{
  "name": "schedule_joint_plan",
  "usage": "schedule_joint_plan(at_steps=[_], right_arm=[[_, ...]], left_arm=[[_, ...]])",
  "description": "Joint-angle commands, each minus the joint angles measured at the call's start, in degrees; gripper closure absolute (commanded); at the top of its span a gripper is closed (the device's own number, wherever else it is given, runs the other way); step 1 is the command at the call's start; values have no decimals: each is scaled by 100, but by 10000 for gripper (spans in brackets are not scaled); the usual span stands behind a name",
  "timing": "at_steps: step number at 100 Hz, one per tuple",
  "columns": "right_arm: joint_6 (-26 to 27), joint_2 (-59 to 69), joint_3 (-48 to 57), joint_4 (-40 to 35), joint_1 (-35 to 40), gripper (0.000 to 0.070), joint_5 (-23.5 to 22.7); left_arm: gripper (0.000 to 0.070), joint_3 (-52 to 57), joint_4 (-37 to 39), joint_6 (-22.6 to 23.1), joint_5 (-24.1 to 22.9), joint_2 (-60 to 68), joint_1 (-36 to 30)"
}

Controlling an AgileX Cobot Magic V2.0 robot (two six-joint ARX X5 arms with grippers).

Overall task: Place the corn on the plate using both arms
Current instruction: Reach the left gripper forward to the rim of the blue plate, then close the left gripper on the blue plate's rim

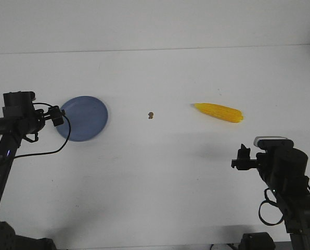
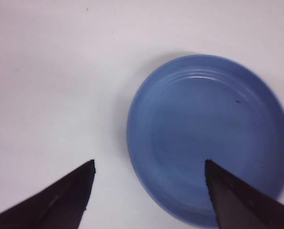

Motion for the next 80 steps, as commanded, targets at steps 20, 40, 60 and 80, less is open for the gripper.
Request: schedule_joint_plan(at_steps=[20, 40, 60, 80], right_arm=[[44, 24, 87, 31, 2, 227, -7], [44, 26, 87, 33, 2, 227, -7], [46, 26, 87, 33, 2, 227, -7], [44, 26, 87, 28, 2, 227, -7]], left_arm=[[236, 192, 308, -35, 31, 955, 140], [236, 192, 516, -35, 238, 1423, 247], [236, 192, 671, -35, 308, 1742, 289], [236, 192, 717, -37, 358, 1969, 286]])
